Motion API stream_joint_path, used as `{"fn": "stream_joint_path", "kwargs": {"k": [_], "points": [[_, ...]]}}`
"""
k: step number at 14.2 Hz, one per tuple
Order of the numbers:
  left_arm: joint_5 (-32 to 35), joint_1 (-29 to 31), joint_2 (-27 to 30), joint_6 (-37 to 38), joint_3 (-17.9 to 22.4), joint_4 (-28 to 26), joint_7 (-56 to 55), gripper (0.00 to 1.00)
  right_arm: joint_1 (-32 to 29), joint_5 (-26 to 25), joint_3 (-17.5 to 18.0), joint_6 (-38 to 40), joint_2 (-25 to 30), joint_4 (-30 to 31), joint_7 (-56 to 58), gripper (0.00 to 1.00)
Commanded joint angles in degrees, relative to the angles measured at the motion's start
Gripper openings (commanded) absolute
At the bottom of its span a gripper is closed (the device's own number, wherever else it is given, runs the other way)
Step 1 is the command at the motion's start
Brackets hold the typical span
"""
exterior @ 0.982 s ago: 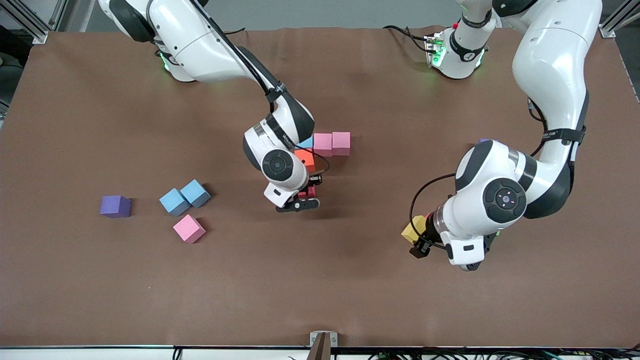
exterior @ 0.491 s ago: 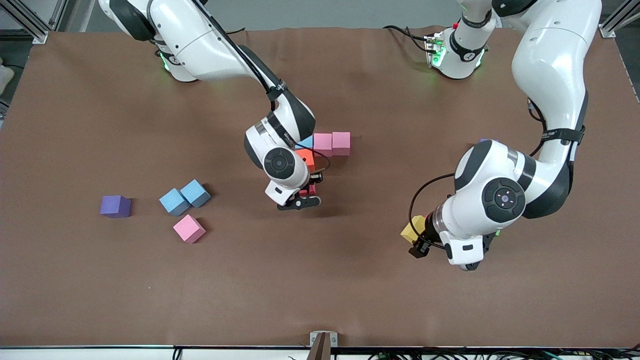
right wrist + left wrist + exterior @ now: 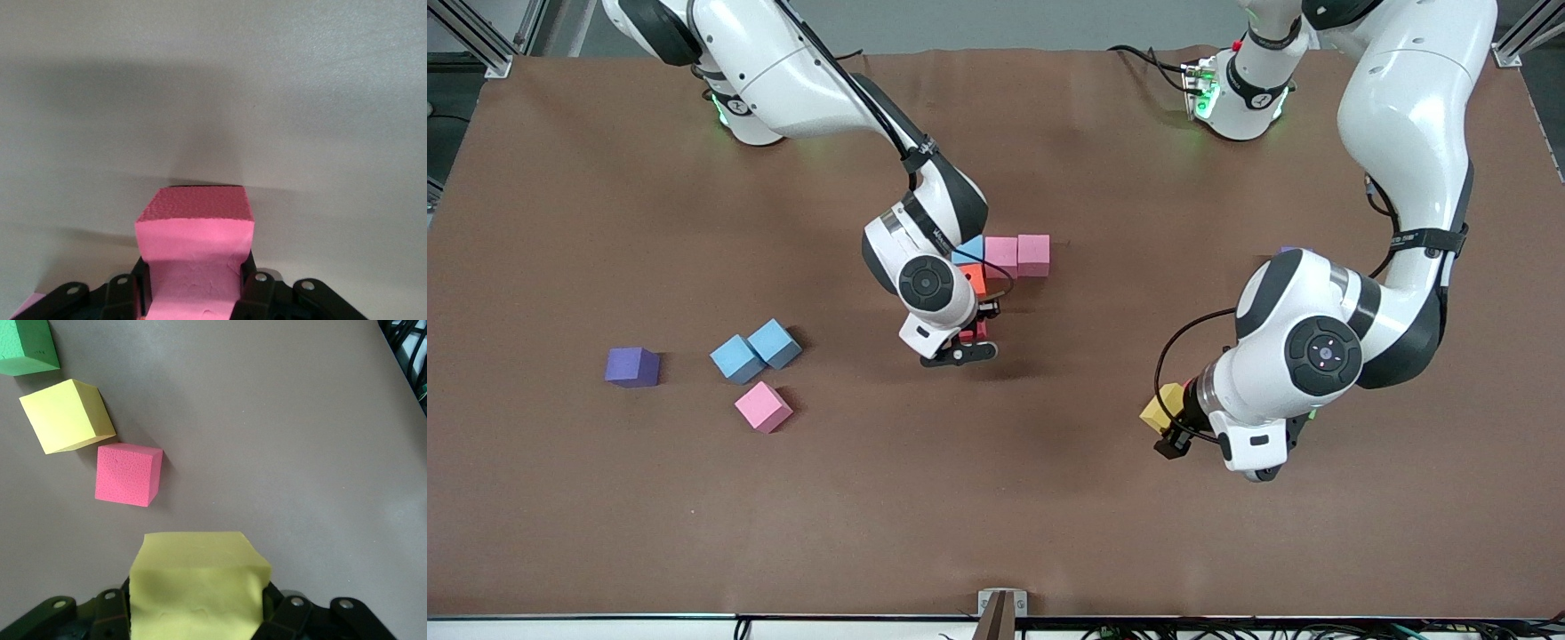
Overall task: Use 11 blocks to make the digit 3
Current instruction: 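Lower the red cube under the orange cube and open the right gripper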
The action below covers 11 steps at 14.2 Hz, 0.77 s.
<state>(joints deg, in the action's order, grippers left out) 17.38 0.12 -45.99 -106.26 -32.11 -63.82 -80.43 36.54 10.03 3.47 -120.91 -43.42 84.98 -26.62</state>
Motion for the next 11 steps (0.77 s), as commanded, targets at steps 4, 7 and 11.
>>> {"fn": "stream_joint_path", "kwargs": {"k": [4,7,11], "points": [[-0.42,0.41,0.90,0.44,-0.05,-1.13,2.47,0.01,0.55,-0.62,-0.21,-3.62,3.60,5.01,-0.72,0.28],[-0.42,0.06,0.63,0.44,-0.05,-1.13,2.47,0.01,0.55,-0.54,-0.21,-7.41,4.92,7.83,-0.72,0.28],[-0.51,0.23,1.07,0.53,-0.14,-1.83,4.14,0.01,0.64,-0.54,-0.21,-7.33,5.01,7.92,-0.72,0.28]]}}
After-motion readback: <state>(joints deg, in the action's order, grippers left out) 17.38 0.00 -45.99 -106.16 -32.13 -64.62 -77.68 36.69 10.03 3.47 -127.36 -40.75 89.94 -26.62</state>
